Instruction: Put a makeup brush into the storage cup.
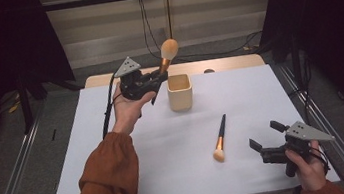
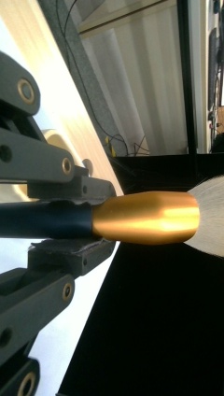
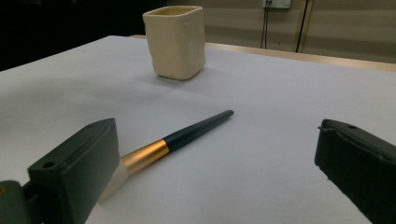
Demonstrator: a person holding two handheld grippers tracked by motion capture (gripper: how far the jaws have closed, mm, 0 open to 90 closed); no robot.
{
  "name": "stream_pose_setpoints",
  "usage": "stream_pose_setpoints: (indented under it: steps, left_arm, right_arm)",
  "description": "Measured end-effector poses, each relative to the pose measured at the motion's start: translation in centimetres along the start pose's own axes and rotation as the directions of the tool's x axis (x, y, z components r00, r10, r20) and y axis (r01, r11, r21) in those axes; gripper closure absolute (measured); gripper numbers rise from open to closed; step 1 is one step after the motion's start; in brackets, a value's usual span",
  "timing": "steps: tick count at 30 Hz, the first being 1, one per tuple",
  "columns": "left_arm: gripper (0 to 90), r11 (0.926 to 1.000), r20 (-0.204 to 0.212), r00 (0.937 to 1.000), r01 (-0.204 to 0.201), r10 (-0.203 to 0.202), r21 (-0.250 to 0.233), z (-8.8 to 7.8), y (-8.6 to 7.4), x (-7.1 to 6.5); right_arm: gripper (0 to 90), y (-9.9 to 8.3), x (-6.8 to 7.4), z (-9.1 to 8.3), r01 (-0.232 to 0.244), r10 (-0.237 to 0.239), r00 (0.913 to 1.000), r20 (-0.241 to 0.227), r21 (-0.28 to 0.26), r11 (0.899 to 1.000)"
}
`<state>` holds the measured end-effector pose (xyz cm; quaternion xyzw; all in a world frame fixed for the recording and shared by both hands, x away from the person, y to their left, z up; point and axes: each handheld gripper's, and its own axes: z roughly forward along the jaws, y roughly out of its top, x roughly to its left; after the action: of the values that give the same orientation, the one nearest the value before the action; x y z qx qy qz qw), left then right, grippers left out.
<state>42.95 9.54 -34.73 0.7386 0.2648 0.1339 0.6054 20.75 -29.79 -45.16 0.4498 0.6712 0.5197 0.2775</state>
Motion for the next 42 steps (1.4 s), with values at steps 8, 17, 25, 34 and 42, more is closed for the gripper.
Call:
stream_pose_setpoints:
  steps: [8,17,25,34,42]
  left_arm:
    - [72.9,0.9999,0.011,0.9999,-0.011,0.011,-0.011,1.8,0.8,0.1]
    - [72.9,0.9999,0.035,0.9994,0.002,-0.002,-0.012,4.0,1.3,0.2]
    - [72.9,0.9996,0.031,0.9995,-0.011,0.012,-0.027,5.8,1.3,0.7]
    - [72.9,0.9993,0.025,0.9997,0.008,-0.007,-0.035,7.6,0.8,1.6]
    - [72.9,0.9989,0.024,0.9996,0.018,-0.017,-0.044,8.9,0.5,2.2]
  right_arm:
    - [0.0,0.0,-0.1,-0.1,0.003,-0.003,1.0,0.0,0.0,1.0]
    - [0.0,0.0,-0.1,-0.1,-0.008,0.008,1.0,-0.004,-0.007,1.0]
    - [0.0,0.0,-0.1,-0.1,-0.019,0.019,0.9998,-0.003,-0.012,1.0]
    - [0.0,0.0,-0.1,-0.1,-0.025,0.025,0.9997,-0.008,-0.011,1.0]
    - [0.0,0.0,-0.2,-0.2,-0.024,0.024,0.9997,-0.009,-0.009,1.0]
